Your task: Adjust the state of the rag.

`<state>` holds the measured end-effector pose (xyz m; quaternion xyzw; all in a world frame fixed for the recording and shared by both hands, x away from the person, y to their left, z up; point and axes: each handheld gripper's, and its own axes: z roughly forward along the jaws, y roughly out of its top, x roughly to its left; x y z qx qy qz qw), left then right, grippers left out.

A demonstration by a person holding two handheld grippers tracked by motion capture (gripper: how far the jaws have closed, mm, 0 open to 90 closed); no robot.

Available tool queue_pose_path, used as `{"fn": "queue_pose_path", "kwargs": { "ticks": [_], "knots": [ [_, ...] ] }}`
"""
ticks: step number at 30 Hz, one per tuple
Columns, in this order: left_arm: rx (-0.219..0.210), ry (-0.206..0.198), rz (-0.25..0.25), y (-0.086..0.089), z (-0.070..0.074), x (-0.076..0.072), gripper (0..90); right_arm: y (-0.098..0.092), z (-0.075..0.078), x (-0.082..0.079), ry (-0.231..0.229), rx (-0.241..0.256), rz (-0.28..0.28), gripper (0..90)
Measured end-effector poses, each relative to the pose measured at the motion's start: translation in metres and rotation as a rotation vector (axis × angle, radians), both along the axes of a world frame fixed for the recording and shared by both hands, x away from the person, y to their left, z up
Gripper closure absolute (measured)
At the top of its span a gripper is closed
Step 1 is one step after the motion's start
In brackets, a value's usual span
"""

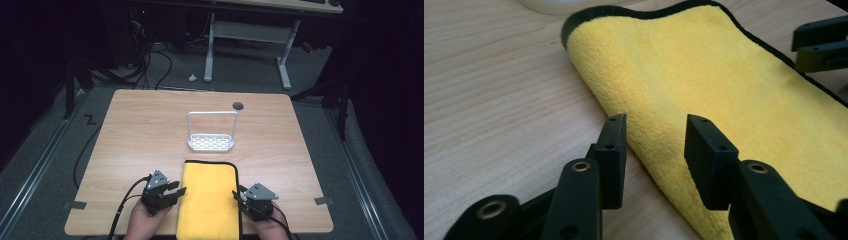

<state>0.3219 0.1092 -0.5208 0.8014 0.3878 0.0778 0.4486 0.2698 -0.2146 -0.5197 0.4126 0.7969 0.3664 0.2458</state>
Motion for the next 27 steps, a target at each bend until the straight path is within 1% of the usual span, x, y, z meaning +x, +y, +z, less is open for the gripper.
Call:
{"fn": "queue_pose_path", "kwargs": {
  "ticks": [2,3,4,5,7,8,10,11,12,14,15,16,17,19,20,21,22,23,26,27],
  "knots": [
    [-0.006,0.003,0.004,0.001,0.0,0.003,56.0,-0.002,0.0,-0.001,-0.001,0.003,-0.006,68.8],
    [-0.012,0.008,0.017,0.001,-0.002,0.007,54.3,-0.007,0.0,-0.003,0.0,0.006,-0.016,69.6],
    [-0.012,0.008,0.017,0.001,-0.002,0.007,52.7,-0.007,0.0,-0.003,0.0,0.006,-0.016,69.6],
    [-0.017,0.012,0.03,0.002,-0.004,0.011,51.4,-0.01,-0.001,-0.003,0.011,0.016,-0.024,69.7],
    [-0.019,0.019,0.034,0.001,-0.007,0.016,49.6,-0.013,-0.001,-0.005,0.015,0.014,-0.039,69.1],
    [-0.019,0.019,0.034,0.001,-0.007,0.016,48.4,-0.013,-0.001,-0.005,0.015,0.014,-0.039,69.1],
    [-0.023,0.011,0.048,-0.001,-0.009,0.024,45.8,-0.018,-0.001,-0.007,0.015,0.019,-0.054,67.1],
    [-0.023,0.011,0.048,-0.001,-0.009,0.024,45.0,-0.018,-0.002,-0.007,0.016,0.017,-0.057,66.5],
    [-0.022,0.02,0.061,-0.004,-0.011,0.031,44.3,-0.018,-0.002,-0.008,0.022,0.019,-0.06,65.7],
    [-0.05,0.04,0.071,-0.007,-0.012,0.038,43.6,-0.017,-0.004,-0.008,0.024,0.01,-0.051,64.4],
    [-0.05,0.04,0.071,-0.007,-0.012,0.038,43.6,-0.016,-0.004,-0.008,0.024,0.004,-0.051,64.1],
    [-0.056,0.05,0.075,-0.009,-0.012,0.042,43.6,-0.016,-0.004,-0.008,0.024,0.004,-0.051,64.1],
    [-0.055,0.052,0.072,-0.015,-0.011,0.048,43.8,-0.015,-0.004,-0.008,0.022,0.004,-0.049,62.7],
    [-0.043,0.055,0.083,-0.022,-0.01,0.055,43.9,-0.014,-0.003,-0.008,0.017,0.009,-0.045,62.2],
    [-0.043,0.055,0.083,-0.022,-0.01,0.055,44.2,-0.013,-0.003,-0.008,0.016,0.005,-0.039,61.8],
    [-0.043,0.066,0.089,-0.025,-0.01,0.059,44.2,-0.013,-0.003,-0.008,0.016,0.005,-0.039,61.8],
    [-0.047,0.076,0.094,-0.027,-0.01,0.063,45.2,-0.012,-0.003,-0.008,0.017,0.007,-0.04,61.2],
    [-0.034,0.1,0.11,-0.029,-0.011,0.069,48.7,-0.012,-0.003,-0.007,0.019,0.007,-0.038,60.5],
    [-0.037,0.111,0.116,-0.028,-0.012,0.072,62.5,-0.011,-0.002,-0.006,0.016,0.02,-0.038,59.3],
    [-0.034,0.11,0.118,-0.028,-0.013,0.072,67.1,-0.009,0.001,0.001,0.015,0.048,-0.038,56.9]
  ]
}}
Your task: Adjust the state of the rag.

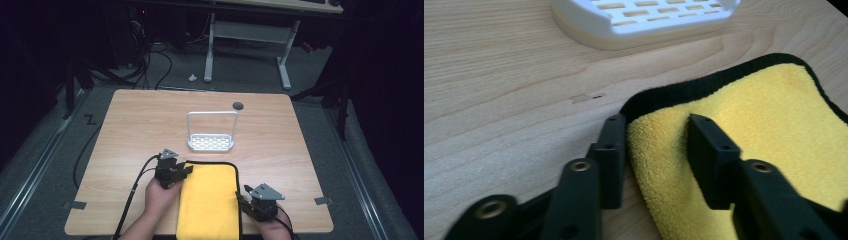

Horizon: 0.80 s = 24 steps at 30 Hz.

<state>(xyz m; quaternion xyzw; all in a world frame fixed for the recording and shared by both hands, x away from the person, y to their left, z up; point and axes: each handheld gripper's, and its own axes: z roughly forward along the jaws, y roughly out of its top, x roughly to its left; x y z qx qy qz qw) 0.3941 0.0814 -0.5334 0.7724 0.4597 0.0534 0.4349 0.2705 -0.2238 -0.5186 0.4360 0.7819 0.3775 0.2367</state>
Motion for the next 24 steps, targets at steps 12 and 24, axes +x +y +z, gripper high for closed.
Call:
{"fn": "queue_pose_path", "kwargs": {
  "ticks": [12,24],
  "knots": [
    [-0.012,-0.016,0.013,0.003,-0.004,-0.006,79.7,0.034,-0.003,0.09,0.13,-0.037,-0.094,46.1],
    [-0.01,-0.016,0.004,0.002,-0.004,-0.006,79.4,0.037,-0.008,0.086,0.164,0.022,-0.082,69.6]
  ]
}}
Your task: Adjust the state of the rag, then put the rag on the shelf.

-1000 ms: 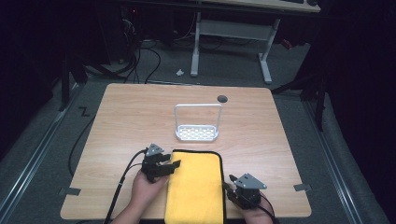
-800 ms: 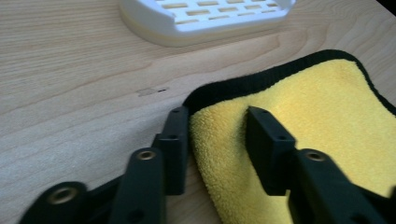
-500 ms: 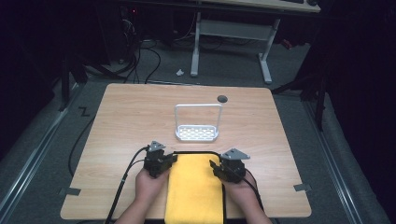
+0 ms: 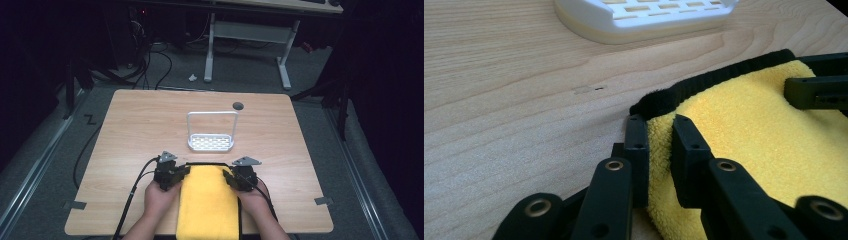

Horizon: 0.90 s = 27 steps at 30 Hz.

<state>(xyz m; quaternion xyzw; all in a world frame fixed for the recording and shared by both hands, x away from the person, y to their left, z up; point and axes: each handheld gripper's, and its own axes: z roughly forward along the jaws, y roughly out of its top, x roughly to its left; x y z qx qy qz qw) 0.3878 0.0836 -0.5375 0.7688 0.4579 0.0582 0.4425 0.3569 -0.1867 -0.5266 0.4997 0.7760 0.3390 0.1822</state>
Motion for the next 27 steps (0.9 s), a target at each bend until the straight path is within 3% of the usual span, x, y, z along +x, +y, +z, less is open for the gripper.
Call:
{"fn": "queue_pose_path", "kwargs": {
  "ticks": [5,14,20,23,27],
  "knots": [
    [0.002,-0.004,-0.007,0.0,0.0,0.0,80.8,0.002,-0.001,-0.002,-0.01,0.002,0.022,77.3],
    [-0.012,-0.009,-0.011,0.001,0.001,0.0,81.8,0.002,0.0,-0.007,-0.066,-0.023,0.031,78.4],
    [-0.032,-0.02,-0.009,0.003,0.002,0.0,82.2,-0.002,0.005,-0.01,-0.101,0.019,0.035,78.3],
    [-0.042,-0.047,-0.003,0.005,0.003,-0.003,81.6,-0.002,0.007,-0.012,-0.112,0.026,0.035,78.2],
    [-0.058,-0.09,-0.01,0.005,0.005,-0.007,82.3,-0.002,0.019,-0.022,-0.163,0.036,0.043,78.2]
  ]
}}
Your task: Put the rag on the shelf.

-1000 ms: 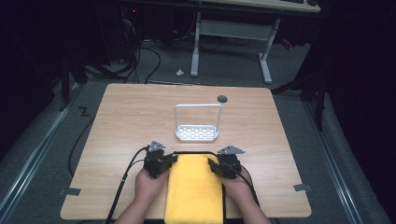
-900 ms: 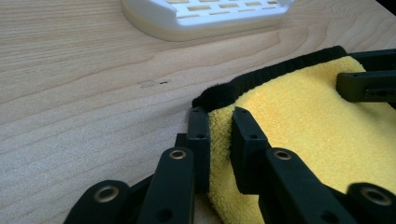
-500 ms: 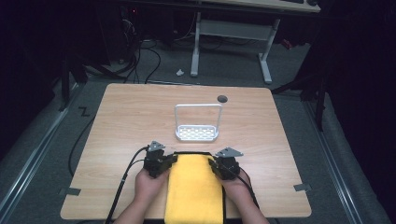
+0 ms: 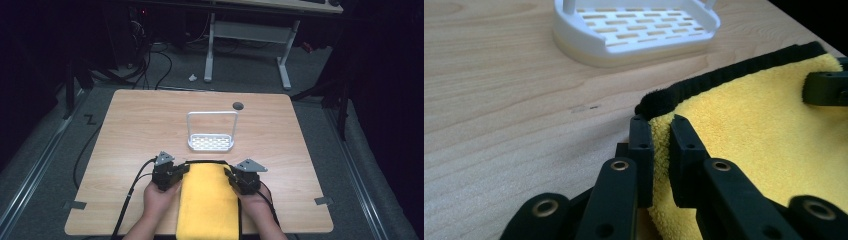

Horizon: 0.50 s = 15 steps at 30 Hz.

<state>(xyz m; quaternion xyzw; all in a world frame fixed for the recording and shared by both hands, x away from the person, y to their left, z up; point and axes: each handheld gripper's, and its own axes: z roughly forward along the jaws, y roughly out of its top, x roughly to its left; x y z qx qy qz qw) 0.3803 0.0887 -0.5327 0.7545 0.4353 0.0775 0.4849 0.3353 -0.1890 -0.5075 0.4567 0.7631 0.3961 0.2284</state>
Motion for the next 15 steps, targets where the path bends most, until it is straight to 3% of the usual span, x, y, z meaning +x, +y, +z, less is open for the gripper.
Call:
{"fn": "queue_pose_path", "kwargs": {
  "ticks": [5,7,9,12,15],
  "knots": [
    [0.003,-0.001,0.002,0.0,0.004,-0.001,83.2,0.005,0.012,-0.008,-0.064,-0.012,0.015,78.1],
    [-0.011,-0.019,0.013,0.003,0.011,-0.001,83.6,0.007,0.016,-0.01,-0.088,-0.019,0.021,78.1],
    [-0.017,-0.02,0.014,0.004,0.014,-0.001,83.7,0.008,0.017,-0.011,-0.095,-0.017,0.021,78.2],
    [-0.027,-0.06,0.02,0.005,0.026,-0.007,83.8,0.008,0.023,-0.012,-0.12,-0.005,0.017,78.1],
    [-0.036,-0.074,0.021,0.006,0.032,-0.01,83.8,0.008,0.027,-0.012,-0.128,0.011,0.016,78.1]
  ]
}}
